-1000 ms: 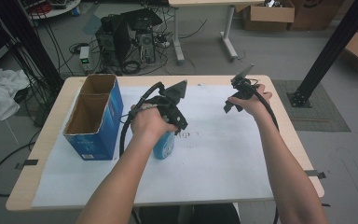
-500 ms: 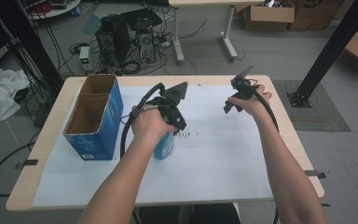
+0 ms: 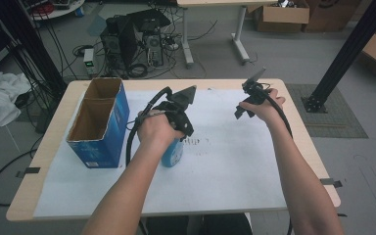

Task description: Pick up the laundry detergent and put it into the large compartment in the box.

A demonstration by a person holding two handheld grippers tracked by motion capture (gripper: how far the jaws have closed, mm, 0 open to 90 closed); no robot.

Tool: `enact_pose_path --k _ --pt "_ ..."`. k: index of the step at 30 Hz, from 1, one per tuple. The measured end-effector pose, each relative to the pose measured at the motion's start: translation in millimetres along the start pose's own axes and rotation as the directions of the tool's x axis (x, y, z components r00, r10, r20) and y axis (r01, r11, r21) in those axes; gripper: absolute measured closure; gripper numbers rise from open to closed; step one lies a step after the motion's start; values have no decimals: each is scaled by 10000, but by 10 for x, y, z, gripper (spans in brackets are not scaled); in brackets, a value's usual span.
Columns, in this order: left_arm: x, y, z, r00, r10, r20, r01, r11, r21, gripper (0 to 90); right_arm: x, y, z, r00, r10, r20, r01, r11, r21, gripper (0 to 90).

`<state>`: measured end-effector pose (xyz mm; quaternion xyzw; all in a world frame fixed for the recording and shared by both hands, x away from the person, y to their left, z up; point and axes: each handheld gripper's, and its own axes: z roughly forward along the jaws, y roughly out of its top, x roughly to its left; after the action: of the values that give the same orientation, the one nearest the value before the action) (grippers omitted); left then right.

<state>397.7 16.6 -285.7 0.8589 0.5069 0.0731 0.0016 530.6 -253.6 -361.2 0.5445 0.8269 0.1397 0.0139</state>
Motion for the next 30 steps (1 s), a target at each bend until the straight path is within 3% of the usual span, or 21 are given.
enact_pose_path --k 23,30 --pt "26 12 1 9998 -119 141 119 9999 8 307 -5 -3 -7 10000 21 -1 -21 10000 -44 169" --pt "38 14 -6 9992 -104 396 103 9999 34 363 -3 -2 -8 10000 -11 -26 11 10000 -26 169"
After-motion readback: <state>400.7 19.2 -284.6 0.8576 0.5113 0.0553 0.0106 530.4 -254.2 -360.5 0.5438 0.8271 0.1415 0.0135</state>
